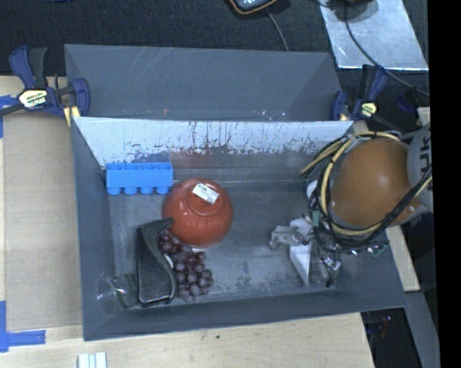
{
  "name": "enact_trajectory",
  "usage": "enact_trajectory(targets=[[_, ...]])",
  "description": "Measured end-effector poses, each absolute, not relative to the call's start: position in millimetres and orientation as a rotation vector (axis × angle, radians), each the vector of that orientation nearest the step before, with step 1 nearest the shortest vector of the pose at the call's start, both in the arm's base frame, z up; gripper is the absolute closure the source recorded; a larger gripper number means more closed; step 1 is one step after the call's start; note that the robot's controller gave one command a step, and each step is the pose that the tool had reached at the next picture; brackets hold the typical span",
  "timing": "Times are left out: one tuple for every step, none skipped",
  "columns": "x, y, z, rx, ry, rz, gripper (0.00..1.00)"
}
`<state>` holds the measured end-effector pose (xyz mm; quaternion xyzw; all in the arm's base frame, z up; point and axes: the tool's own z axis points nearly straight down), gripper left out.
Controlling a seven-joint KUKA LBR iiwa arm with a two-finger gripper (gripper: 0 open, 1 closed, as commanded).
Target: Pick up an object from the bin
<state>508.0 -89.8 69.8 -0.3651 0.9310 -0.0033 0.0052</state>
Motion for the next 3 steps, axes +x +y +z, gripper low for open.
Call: enact_trajectory(targets=[[585.3, -125.3, 70.8, -1.408, 2.797, 0.010, 1.00], [585.3, -125.2, 71.2, -1.407, 2.797, 0.010, 1.00], [584.0, -126.3, 98.2, -1.402, 2.798, 0.007, 1.00]])
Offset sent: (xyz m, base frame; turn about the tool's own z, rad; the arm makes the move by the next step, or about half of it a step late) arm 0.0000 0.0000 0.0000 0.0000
